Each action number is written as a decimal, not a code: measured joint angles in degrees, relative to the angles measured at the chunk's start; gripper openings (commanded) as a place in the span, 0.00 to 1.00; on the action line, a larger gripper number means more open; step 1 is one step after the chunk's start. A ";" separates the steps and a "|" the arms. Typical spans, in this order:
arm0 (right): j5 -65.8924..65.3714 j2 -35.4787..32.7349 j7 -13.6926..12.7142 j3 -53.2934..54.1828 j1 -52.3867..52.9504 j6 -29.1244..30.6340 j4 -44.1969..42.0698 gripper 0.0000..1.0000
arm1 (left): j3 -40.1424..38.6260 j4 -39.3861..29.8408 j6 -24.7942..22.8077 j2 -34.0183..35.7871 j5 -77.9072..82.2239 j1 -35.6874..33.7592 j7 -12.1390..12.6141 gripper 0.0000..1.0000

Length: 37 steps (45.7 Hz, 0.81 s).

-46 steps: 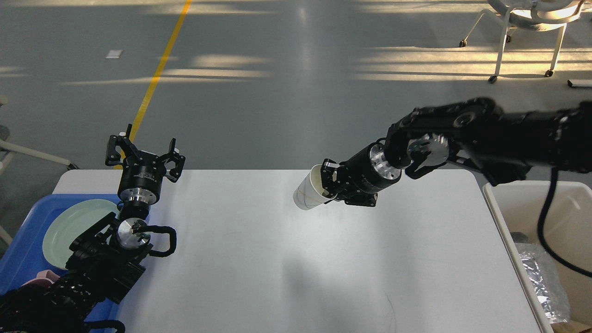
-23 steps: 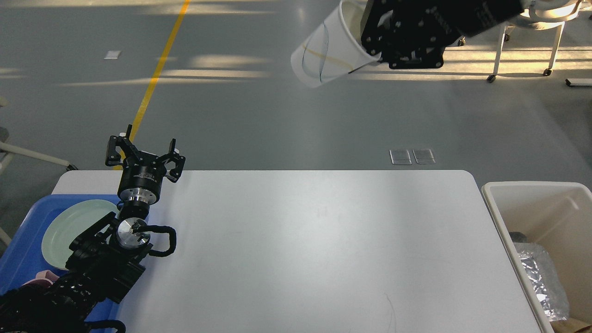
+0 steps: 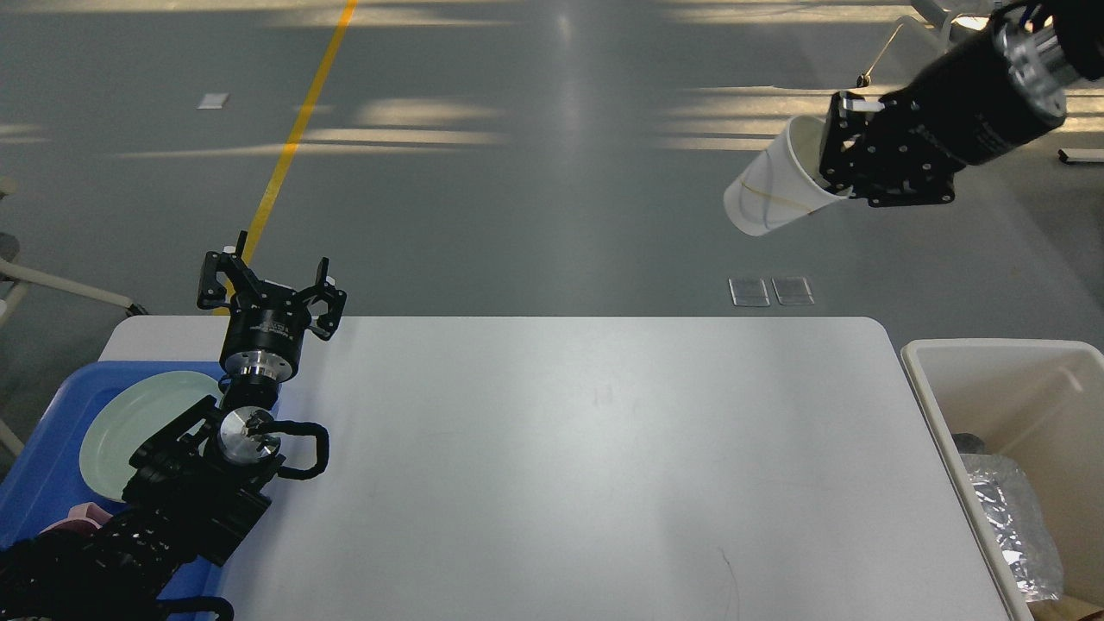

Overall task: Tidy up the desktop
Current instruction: 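Lower the white paper cup into the white bin and release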

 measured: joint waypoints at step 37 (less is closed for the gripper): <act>-8.52 8.75 0.06 -19.19 -46.27 -43.61 -31.58 0.55 | 0.00 0.00 0.00 0.00 0.00 0.00 0.00 1.00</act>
